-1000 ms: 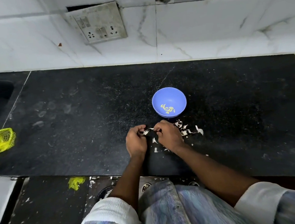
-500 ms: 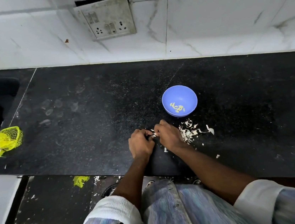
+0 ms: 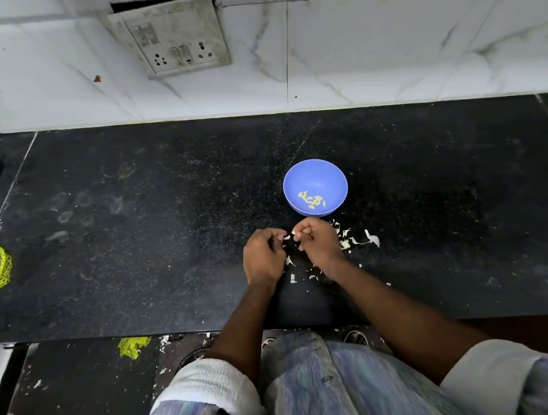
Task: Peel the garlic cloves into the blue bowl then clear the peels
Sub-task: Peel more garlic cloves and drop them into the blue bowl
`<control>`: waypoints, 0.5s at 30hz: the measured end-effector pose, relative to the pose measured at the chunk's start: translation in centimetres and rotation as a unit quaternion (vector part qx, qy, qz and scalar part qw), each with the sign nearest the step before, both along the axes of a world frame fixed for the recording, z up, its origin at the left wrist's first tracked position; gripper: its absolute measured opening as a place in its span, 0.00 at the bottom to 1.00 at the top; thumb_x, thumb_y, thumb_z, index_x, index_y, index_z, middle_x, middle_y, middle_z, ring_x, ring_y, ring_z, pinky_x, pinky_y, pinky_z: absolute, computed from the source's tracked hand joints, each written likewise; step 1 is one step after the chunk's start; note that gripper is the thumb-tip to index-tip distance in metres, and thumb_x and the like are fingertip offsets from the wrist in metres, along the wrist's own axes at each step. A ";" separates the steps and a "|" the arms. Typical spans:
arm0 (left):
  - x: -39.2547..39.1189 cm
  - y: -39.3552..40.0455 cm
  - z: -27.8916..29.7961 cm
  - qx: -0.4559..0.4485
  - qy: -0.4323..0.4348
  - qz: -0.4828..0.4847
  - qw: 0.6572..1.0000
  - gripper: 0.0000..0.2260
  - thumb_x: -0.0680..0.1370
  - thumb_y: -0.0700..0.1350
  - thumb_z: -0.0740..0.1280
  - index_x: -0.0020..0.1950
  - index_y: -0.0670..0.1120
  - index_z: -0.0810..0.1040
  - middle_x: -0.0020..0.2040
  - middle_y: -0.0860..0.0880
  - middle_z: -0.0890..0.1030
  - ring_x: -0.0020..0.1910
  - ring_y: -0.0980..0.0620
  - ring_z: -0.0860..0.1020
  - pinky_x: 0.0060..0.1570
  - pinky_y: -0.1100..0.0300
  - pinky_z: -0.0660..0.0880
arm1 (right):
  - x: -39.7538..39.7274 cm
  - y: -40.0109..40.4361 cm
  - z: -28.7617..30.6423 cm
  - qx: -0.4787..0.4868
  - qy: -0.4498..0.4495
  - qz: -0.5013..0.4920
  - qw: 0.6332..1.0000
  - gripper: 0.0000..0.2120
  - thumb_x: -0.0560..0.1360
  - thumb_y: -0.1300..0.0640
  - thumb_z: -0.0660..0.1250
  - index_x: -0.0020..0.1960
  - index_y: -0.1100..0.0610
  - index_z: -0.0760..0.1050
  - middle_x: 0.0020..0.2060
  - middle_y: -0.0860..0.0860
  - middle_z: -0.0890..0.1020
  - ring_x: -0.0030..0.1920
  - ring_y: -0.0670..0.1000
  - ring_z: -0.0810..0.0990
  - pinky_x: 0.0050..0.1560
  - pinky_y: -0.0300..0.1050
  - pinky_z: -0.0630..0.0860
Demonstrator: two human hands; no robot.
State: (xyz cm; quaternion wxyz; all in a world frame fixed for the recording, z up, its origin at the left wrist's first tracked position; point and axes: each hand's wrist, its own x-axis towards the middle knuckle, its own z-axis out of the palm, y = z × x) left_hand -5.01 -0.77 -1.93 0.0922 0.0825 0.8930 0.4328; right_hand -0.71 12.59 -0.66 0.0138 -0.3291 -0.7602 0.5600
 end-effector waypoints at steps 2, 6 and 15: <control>0.2 0.4 0.0 0.027 -0.027 -0.003 0.999 0.07 0.79 0.41 0.72 0.51 0.53 0.86 0.47 0.56 0.85 0.44 0.58 0.82 0.49 0.61 0.78 | 0.2 0.1 0.4 -0.079 0.004 -0.022 0.997 0.08 0.75 0.69 0.69 0.46 0.56 0.79 0.35 0.51 0.83 0.31 0.46 0.79 0.30 0.39 0.72; 0.5 1.4 0.1 0.100 -0.073 -0.003 0.992 0.07 0.76 0.40 0.76 0.48 0.53 0.87 0.40 0.56 0.86 0.39 0.59 0.84 0.46 0.58 0.82 | 0.9 0.9 1.0 -0.132 0.029 -0.039 0.990 0.08 0.73 0.67 0.75 0.50 0.60 0.79 0.35 0.54 0.83 0.30 0.47 0.79 0.27 0.36 0.71; 1.2 3.7 0.8 0.212 -0.134 0.053 0.967 0.07 0.80 0.39 0.72 0.48 0.51 0.88 0.45 0.52 0.89 0.47 0.51 0.87 0.57 0.48 0.83 | 2.3 2.9 2.2 -0.210 0.031 -0.064 0.975 0.07 0.77 0.62 0.73 0.50 0.66 0.82 0.41 0.60 0.87 0.32 0.50 0.82 0.30 0.39 0.72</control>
